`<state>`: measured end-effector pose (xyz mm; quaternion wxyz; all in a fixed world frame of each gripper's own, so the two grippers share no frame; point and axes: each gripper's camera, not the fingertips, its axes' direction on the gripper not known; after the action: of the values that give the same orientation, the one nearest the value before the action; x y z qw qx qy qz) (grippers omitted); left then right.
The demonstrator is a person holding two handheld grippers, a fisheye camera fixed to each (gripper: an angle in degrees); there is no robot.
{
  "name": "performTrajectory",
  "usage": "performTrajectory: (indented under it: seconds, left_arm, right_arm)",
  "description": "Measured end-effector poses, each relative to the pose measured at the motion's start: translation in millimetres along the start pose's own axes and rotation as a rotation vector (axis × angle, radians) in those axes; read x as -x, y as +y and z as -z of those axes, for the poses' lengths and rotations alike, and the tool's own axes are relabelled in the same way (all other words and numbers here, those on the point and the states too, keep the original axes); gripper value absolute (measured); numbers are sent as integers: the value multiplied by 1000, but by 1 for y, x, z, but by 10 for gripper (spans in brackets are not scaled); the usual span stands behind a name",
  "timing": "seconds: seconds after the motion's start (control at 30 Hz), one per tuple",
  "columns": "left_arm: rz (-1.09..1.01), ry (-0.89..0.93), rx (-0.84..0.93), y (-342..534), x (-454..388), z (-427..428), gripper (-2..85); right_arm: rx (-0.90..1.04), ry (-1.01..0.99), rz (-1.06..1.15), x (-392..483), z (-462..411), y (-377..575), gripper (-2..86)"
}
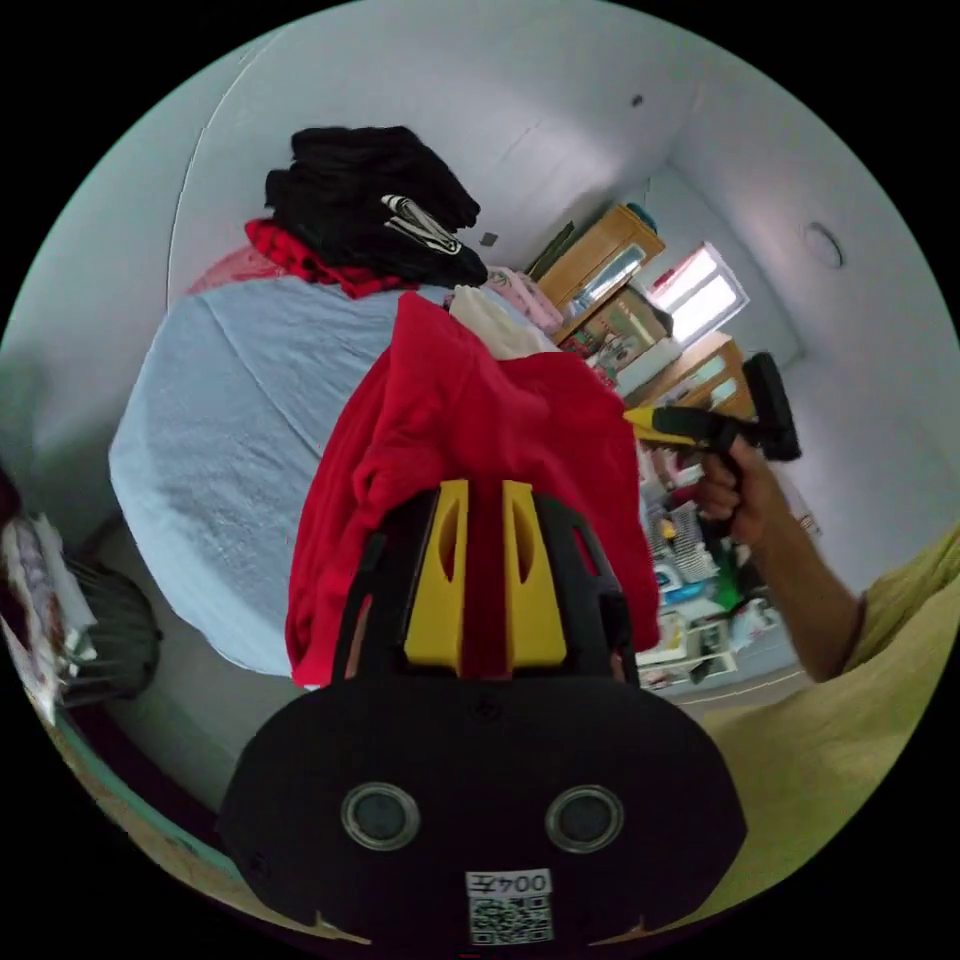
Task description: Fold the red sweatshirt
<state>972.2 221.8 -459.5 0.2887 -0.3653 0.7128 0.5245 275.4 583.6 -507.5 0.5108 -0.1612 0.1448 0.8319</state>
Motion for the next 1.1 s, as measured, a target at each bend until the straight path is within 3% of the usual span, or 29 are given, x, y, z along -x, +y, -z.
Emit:
performTrajectory:
  seconds: [0.07,0.17,0.27,0.3,0.43,0.53,0.8,0.87,1.1]
  left_arm:
    - [108,218,-34,8,43,26,24]
    - [206,248,-142,42,89,77,10]
    - [252,203,-199,96,127,135,5]
    - [267,197,-212,110,135,148,5]
    - [373,89,-305,229,184,250,3]
    - [454,-29,-327,317,205,322,4]
    - [695,-225,-485,508,239,456,19]
    - [757,-260,-561,546,243,481,26]
    - [966,-360,-770,627,233,507,57]
  right_arm:
    - [24,216,43,52,-6,-5,130]
    - [51,497,1,68,-19,-10,78]
    - [55,635,-134,44,-9,-2,47]
    - [17,597,-132,46,2,3,45]
    - [-325,144,90,122,60,35,1]
    - [-329,-89,269,230,10,33,-4]
    - [45,-643,673,581,-257,59,21]
    - [300,-795,698,669,-341,61,93]
    - [599,-610,867,836,-530,69,123]
